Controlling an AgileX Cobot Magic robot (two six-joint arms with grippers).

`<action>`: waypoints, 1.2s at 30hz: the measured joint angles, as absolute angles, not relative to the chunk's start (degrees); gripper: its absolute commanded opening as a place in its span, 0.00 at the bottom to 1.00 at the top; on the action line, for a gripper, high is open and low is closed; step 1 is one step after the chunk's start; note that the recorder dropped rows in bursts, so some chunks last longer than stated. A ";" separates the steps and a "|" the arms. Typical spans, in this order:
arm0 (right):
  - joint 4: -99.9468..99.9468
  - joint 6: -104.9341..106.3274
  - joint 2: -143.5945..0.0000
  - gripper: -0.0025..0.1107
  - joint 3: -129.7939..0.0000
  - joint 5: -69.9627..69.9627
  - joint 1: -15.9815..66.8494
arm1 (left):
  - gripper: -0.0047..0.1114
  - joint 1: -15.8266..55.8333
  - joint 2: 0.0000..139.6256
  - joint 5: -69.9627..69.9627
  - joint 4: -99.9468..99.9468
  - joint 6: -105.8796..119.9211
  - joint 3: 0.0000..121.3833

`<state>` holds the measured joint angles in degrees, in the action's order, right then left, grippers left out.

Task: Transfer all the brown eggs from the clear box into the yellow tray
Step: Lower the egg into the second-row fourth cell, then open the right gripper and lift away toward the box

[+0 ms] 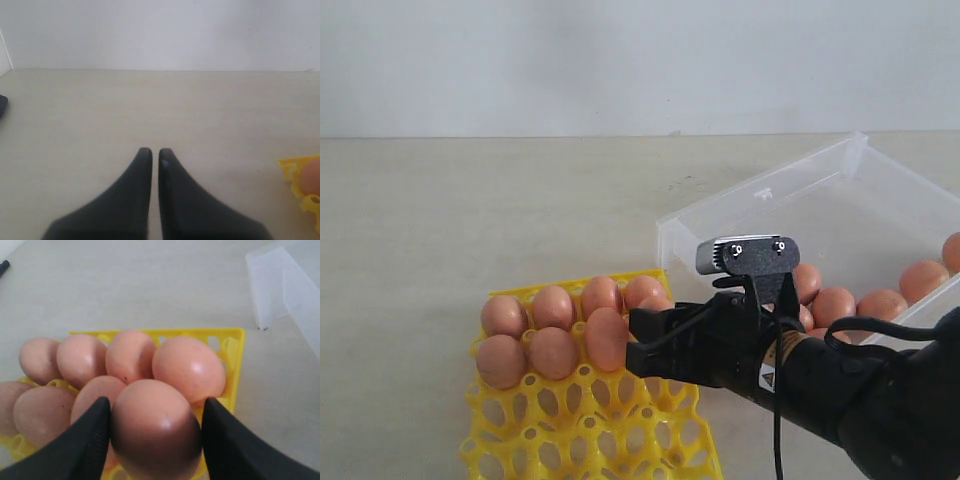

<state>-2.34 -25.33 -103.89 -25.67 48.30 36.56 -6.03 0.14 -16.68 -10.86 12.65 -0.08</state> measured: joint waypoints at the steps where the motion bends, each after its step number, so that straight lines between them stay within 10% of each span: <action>1: -2.34 -25.33 -104.46 0.02 -25.67 48.30 36.56 | 0.08 -6.03 0.14 -16.68 -10.86 12.65 -0.08; 9: -2.34 -25.57 -106.36 0.03 -25.67 49.07 36.56 | 0.08 -6.03 0.14 -16.68 -10.86 12.65 -0.08; 16: -2.23 -25.57 -106.40 0.50 -25.67 49.20 36.56 | 0.08 -6.03 0.14 -16.68 -10.86 12.65 -0.08; 36: -15.93 -6.42 -90.76 0.43 -25.73 53.56 36.56 | 0.08 -6.03 0.14 -16.68 -10.86 12.65 -0.08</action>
